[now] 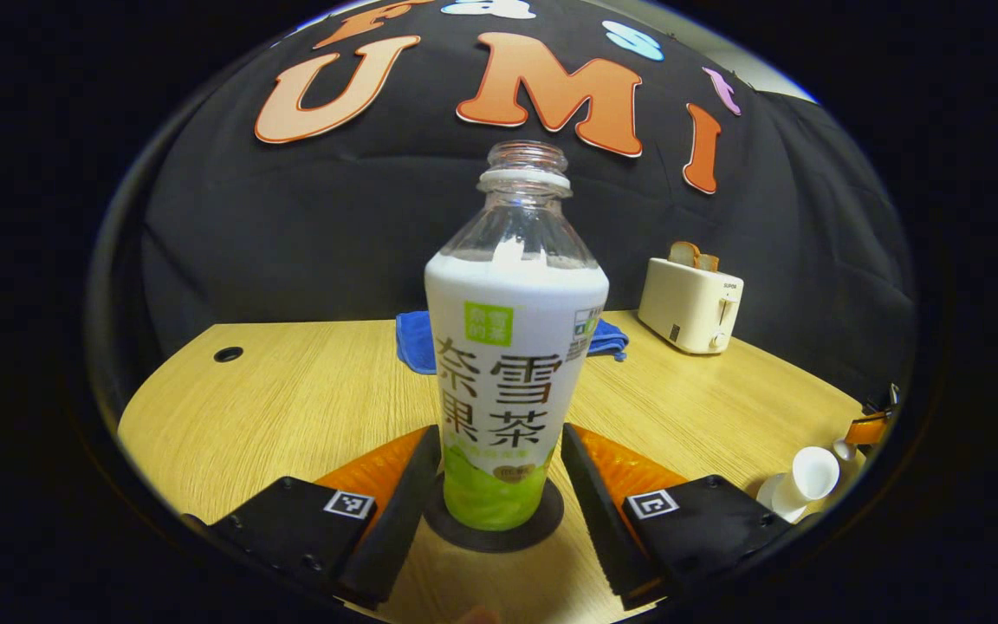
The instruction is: Open the teacup lid with one hand, grasp the water bottle and pour water into the teacup with the other hand; after pouring, place the water bottle on the coaster and then close the teacup lid.
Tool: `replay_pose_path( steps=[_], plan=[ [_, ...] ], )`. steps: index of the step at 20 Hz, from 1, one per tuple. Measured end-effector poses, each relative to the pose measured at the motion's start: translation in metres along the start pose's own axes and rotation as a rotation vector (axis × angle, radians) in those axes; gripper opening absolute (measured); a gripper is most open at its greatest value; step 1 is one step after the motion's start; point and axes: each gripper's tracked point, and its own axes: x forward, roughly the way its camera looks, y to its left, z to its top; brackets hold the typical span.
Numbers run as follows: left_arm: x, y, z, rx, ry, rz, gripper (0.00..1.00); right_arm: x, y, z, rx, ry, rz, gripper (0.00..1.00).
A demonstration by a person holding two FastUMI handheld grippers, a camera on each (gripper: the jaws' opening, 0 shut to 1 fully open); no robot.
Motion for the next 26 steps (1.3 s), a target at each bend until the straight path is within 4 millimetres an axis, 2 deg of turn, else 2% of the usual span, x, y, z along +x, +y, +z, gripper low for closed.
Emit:
replay_pose_path(
  steps=[1,3,6,13,19,21,22,23,26],
  plan=[
    [-0.001,-0.001,-0.002,-0.005,0.003,0.002,1.00,-0.001,0.001,0.004,-0.001,-0.007,0.003,0.19],
    [-0.006,-0.002,-0.004,-0.012,0.013,0.005,1.00,-0.003,0.007,0.011,-0.008,-0.024,0.015,0.19],
    [-0.013,0.007,-0.005,0.014,0.009,0.047,1.00,-0.007,0.026,0.026,-0.026,-0.060,0.051,0.19],
    [-0.031,0.024,0.002,0.045,-0.058,0.133,0.99,-0.010,0.091,0.048,-0.082,-0.120,0.188,0.19],
    [-0.042,0.027,0.008,0.030,-0.098,0.158,0.99,0.003,0.140,0.039,-0.127,-0.113,0.270,0.19],
    [-0.044,0.031,0.011,0.033,-0.112,0.174,1.00,0.005,0.145,0.035,-0.135,-0.109,0.277,0.19],
    [-0.044,0.032,0.011,0.027,-0.115,0.181,1.00,0.006,0.147,0.035,-0.136,-0.108,0.280,0.15],
    [-0.045,0.031,0.011,0.017,-0.116,0.183,1.00,0.008,0.149,0.033,-0.138,-0.107,0.281,0.19],
    [-0.046,0.030,0.008,-0.018,-0.107,0.189,0.99,0.012,0.153,0.029,-0.143,-0.097,0.287,0.19]
  ],
)
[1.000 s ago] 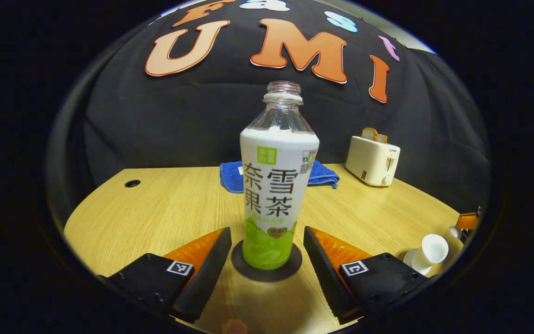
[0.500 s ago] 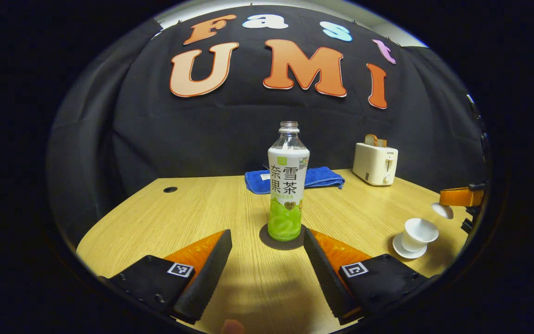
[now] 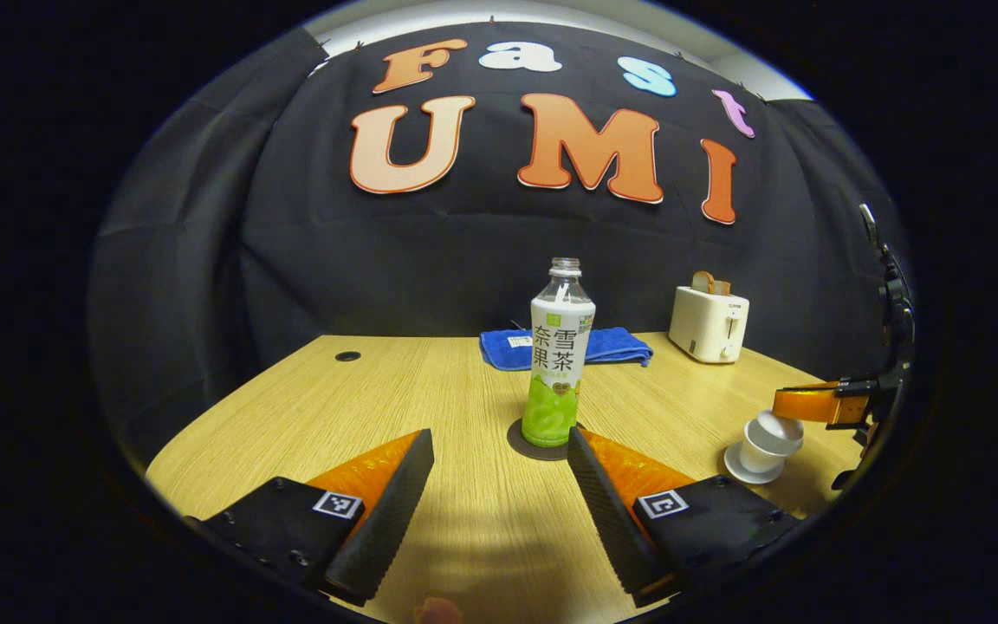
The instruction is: Open the teacup lid with one hand, grasp the water bottle and pour water into the teacup with the other hand; after pouring, place the water bottle on the coaster and then close the teacup lid.
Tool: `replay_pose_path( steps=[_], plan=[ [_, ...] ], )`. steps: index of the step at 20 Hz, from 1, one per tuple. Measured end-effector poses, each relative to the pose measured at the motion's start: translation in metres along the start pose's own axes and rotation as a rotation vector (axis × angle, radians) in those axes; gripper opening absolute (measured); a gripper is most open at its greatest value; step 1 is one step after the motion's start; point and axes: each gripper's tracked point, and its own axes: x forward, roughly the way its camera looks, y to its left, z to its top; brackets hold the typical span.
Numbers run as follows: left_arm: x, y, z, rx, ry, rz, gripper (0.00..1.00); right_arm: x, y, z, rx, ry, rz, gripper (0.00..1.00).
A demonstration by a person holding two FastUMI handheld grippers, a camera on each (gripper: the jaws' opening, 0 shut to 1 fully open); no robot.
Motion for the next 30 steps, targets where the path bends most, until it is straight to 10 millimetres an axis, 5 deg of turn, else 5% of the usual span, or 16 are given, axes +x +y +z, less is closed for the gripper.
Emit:
replay_pose_path(
  steps=[6,12,21,30],
  plan=[
    [-0.004,0.000,-0.006,-0.034,0.029,0.005,1.00,0.006,0.007,-0.011,-0.007,0.027,0.031,0.20],
    [-0.006,0.004,-0.004,-0.023,0.014,0.010,0.99,0.000,0.003,-0.007,-0.007,0.015,0.018,0.31],
    [-0.009,0.004,0.004,-0.050,-0.004,0.035,1.00,-0.036,-0.007,0.029,-0.043,-0.062,-0.019,0.76],
    [-0.011,0.010,0.022,-0.039,-0.085,0.063,1.00,-0.062,-0.021,0.040,-0.044,-0.117,-0.049,0.97]
  ],
)
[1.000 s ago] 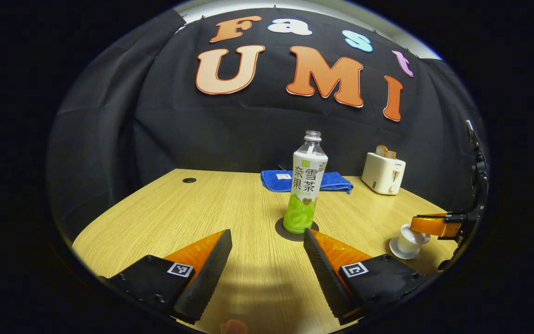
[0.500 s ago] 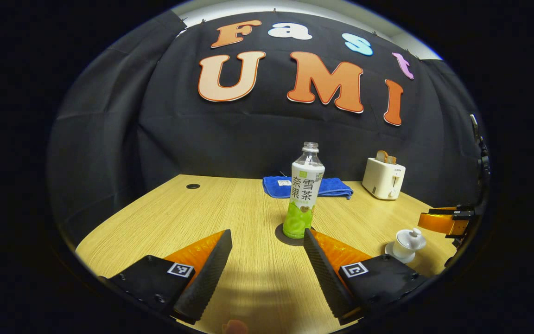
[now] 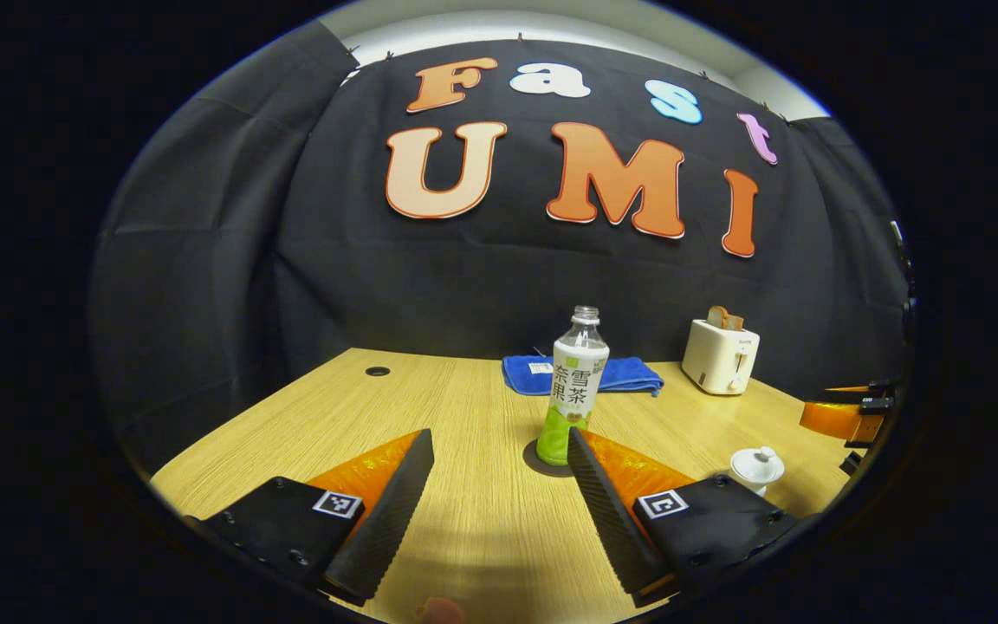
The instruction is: Open the teacup lid with one hand, grasp the water bottle and pour water into the teacup with the other hand; after pouring, place the water bottle on the coaster and then close the teacup lid.
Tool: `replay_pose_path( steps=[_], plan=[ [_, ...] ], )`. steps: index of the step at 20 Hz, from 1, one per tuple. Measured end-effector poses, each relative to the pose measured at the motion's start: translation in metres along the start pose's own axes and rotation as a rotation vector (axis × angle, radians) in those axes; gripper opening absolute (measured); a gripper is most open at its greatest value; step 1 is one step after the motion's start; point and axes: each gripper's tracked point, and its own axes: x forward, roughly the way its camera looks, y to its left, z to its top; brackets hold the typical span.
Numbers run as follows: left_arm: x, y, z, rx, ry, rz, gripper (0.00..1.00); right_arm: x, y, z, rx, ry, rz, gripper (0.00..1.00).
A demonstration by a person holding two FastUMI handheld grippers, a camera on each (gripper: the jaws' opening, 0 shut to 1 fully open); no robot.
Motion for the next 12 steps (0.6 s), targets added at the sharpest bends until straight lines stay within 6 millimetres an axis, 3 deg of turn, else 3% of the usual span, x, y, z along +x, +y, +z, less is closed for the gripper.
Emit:
replay_pose_path(
  steps=[12],
  plan=[
    [-0.0010,-0.0026,0.0051,0.022,-0.026,-0.013,0.99,-0.0099,-0.0106,-0.0030,0.024,-0.010,-0.020,0.97]
  ],
)
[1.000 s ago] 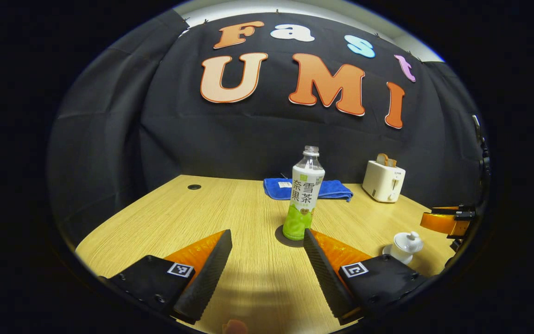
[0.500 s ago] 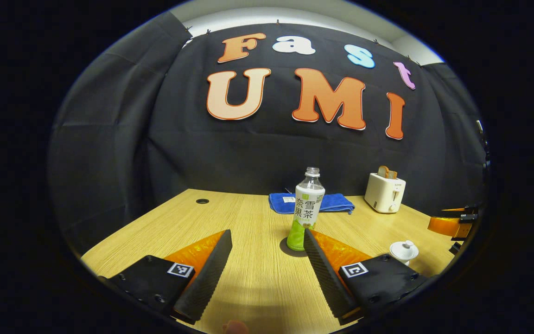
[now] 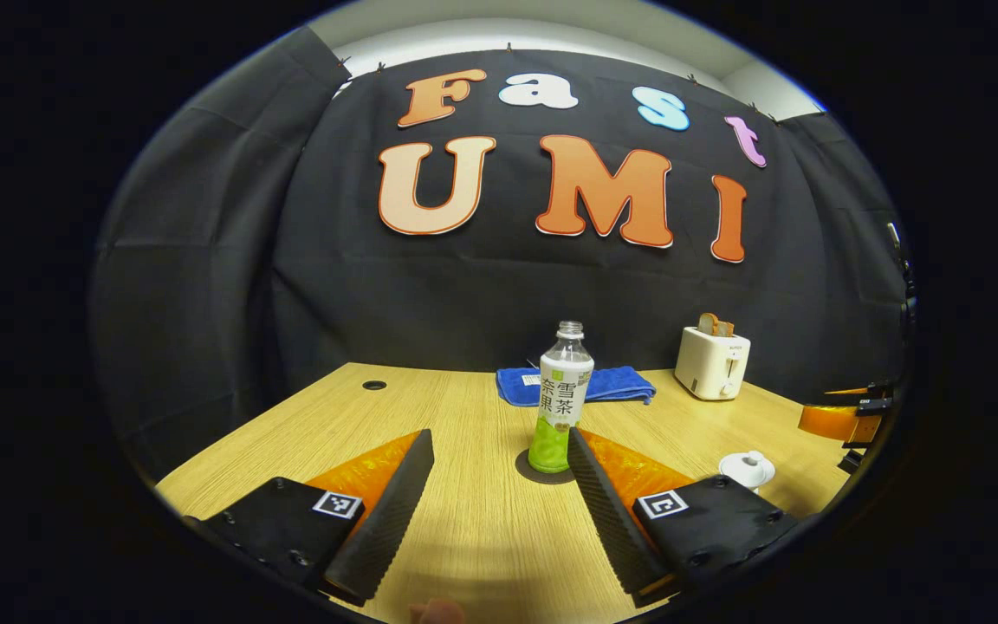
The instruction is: Open the teacup lid with one hand, grasp the water bottle and pour water into the teacup with the other hand; after pouring, place the water bottle on the coaster and then close the teacup lid.
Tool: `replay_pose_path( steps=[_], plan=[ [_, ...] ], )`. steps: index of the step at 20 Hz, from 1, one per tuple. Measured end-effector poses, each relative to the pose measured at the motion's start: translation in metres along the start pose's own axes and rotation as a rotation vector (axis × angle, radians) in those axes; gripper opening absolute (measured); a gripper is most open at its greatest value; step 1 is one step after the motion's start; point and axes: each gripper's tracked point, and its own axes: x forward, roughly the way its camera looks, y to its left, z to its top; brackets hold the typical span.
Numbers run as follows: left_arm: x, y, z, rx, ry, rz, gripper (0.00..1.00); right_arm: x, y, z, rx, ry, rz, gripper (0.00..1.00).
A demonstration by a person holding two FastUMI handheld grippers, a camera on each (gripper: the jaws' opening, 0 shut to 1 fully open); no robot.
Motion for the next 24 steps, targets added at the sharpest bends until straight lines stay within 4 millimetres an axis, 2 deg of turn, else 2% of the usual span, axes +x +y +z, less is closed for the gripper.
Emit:
replay_pose_path(
  steps=[5,24],
  plan=[
    [-0.0007,-0.0006,0.0019,0.004,-0.006,0.000,0.99,-0.0018,-0.0067,0.0017,0.009,-0.007,-0.012,0.97],
    [-0.0029,-0.0013,0.0039,-0.003,-0.013,0.005,0.99,-0.0033,-0.0103,-0.0027,0.015,-0.006,-0.023,0.97]
  ],
)
